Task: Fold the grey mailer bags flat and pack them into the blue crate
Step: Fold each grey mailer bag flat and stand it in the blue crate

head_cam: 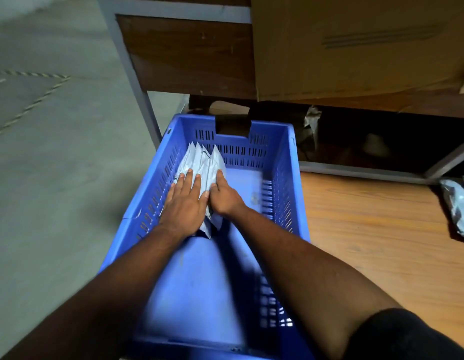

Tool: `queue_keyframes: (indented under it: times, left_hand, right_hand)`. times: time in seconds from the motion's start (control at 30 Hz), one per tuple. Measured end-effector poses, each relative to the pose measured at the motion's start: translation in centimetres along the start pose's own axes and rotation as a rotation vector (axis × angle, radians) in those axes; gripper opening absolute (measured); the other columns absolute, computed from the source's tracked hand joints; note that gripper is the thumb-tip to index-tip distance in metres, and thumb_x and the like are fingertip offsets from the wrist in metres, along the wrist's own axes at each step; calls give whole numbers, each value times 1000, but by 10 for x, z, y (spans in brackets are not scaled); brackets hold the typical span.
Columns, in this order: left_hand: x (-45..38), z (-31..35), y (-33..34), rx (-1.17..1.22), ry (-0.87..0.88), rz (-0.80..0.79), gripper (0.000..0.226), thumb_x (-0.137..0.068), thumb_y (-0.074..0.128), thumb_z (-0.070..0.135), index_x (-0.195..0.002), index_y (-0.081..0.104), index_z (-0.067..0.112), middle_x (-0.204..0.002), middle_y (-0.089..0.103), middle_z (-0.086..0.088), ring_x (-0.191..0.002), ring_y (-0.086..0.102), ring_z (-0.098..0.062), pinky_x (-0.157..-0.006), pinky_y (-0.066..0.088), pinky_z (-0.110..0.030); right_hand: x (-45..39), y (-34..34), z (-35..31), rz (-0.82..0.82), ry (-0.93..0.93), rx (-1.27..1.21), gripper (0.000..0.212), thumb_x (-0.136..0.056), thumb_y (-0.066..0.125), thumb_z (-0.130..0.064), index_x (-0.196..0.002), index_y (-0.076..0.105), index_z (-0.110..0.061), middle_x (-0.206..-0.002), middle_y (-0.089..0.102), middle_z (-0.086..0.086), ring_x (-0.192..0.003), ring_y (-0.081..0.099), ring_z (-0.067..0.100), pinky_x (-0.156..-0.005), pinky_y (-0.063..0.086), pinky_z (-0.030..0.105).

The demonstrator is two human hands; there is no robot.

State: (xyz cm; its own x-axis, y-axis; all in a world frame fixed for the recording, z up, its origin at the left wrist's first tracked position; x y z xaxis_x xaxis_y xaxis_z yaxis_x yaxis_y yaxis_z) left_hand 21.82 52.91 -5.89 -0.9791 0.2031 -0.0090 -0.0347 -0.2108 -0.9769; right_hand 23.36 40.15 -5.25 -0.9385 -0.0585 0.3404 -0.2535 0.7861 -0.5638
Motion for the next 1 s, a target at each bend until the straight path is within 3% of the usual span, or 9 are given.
queue_keyframes:
  times: [0.1,0.17,0.23,0.3,0.4,0.6,0.7,0.83,1.0]
  left_hand:
    - [-4,-3,5,-15,-20,-37,65,-109,23,47,-164,9,17,-172,-3,-6,-158,-4,-24,-126,-4,-41]
    - [-7,-4,6,-9,-28,-67,69,-107,27,50,-164,8,17,-172,-5,-6,-158,-6,-24,-127,-5,-41]
    - [-9,-3,5,-1,-37,-57,69,-108,31,49,-164,10,16,-172,-3,-7,-158,-5,-24,-127,-4,-41]
    - [-9,1,3,-1,-33,-38,67,-108,32,45,-164,12,15,-172,0,-9,-158,-2,-25,-127,-2,-41]
    - [-5,2,-4,81,-40,-37,69,-106,39,41,-163,14,12,-172,2,-9,-158,0,-25,-128,1,-42]
    - [-1,0,-30,159,-9,-50,90,-87,41,58,-161,22,11,-168,23,-9,-157,13,-28,-127,15,-45]
    - [-1,11,-49,213,71,42,72,-93,53,42,-156,37,10,-161,38,-10,-152,28,-29,-124,24,-44]
    - [10,69,-89,453,286,226,55,-89,50,35,-140,56,16,-144,57,0,-137,50,-17,-118,34,-32]
    - [34,165,-121,542,549,269,41,-95,65,21,-136,62,17,-136,63,5,-129,55,-10,-111,39,-23]
  right_hand:
    - [-7,3,2,-31,92,-263,64,-104,31,-35,-165,16,-27,-163,37,14,-133,49,24,-111,37,34]
    - [-3,-5,-1,-25,186,-490,49,-109,33,-40,-154,42,-22,-144,56,3,-114,60,19,-95,47,31]
    - [-6,-9,3,-28,253,-584,47,-112,30,-44,-142,53,-17,-123,59,0,-97,61,16,-79,44,29]
    - [0,-7,-6,-40,198,-521,62,-109,24,-56,-150,46,-16,-138,54,1,-122,55,19,-101,42,32]
    - [-25,10,8,-42,94,-399,96,-87,18,-78,-165,18,-21,-170,21,5,-154,27,23,-127,19,43]
    - [16,-29,-23,25,83,-284,68,-111,27,-49,-164,15,-9,-170,20,11,-155,25,28,-125,20,36]
    - [34,-53,-36,77,-8,-231,59,-111,33,-44,-157,35,-7,-162,38,15,-148,37,31,-118,30,36]
    - [91,-110,-34,340,-344,-161,36,-103,56,-45,-130,66,-23,-131,69,-6,-126,60,14,-108,45,36]
    - [192,-182,13,567,-539,-323,21,-101,64,-23,-120,71,-26,-118,72,-15,-113,66,4,-89,52,20]
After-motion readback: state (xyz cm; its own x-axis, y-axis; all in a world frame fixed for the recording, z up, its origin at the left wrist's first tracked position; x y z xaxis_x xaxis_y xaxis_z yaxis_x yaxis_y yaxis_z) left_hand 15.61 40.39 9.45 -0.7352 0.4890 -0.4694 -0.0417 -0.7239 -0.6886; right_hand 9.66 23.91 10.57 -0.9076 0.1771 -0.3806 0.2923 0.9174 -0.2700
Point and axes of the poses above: each hand's wrist, its own x-axis away from the middle knuckle, its own y-axis out of the palm, z = x × y, the point moved 3 cm from there along -x, towards the middle knuckle
